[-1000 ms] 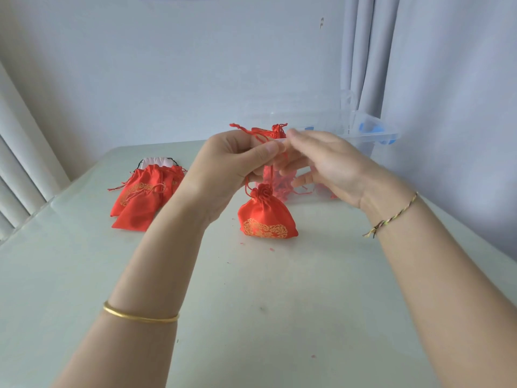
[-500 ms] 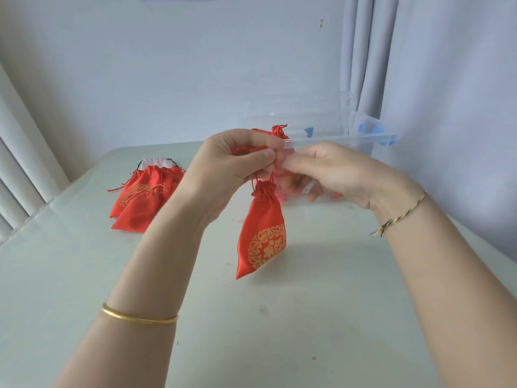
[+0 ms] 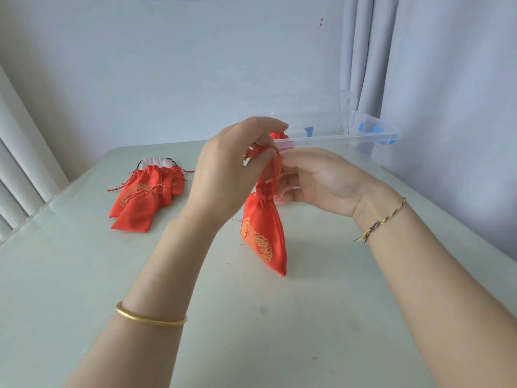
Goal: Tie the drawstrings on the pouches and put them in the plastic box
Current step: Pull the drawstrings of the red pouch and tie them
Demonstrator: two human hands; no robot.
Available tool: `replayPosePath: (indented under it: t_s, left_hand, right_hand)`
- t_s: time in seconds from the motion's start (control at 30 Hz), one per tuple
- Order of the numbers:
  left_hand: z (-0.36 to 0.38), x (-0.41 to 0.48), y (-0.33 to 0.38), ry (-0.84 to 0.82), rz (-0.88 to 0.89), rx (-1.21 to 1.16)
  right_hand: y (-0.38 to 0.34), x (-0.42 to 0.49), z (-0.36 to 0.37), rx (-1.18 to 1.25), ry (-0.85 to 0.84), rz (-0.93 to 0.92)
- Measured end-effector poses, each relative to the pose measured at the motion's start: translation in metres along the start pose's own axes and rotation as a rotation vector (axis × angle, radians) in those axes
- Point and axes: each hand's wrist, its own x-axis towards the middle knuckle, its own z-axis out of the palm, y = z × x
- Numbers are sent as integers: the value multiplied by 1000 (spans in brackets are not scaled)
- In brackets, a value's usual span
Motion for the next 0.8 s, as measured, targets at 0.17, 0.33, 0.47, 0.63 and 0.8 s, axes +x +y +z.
replayPosePath:
  t_s: [0.17,0.33,0.47,0.63,0.8]
  left_hand:
    - [-1,1,-6,35,-18,17]
    - [-8,0,-17,-65,-77,89]
    - [-15,0,-21,-125,-196,148]
    - [-17,-1,-35,-92,-423,-57]
    - [-6,-6,-46,-100,-704,-701]
  right_hand:
    - [1,0,-2,28,52,-41]
    - [-3,0,-9,56,215,-51]
    - [-2,0,-15,139,285,-18]
    - [1,1,-19,366,237,59]
    - [7,4,-15,660,122,39]
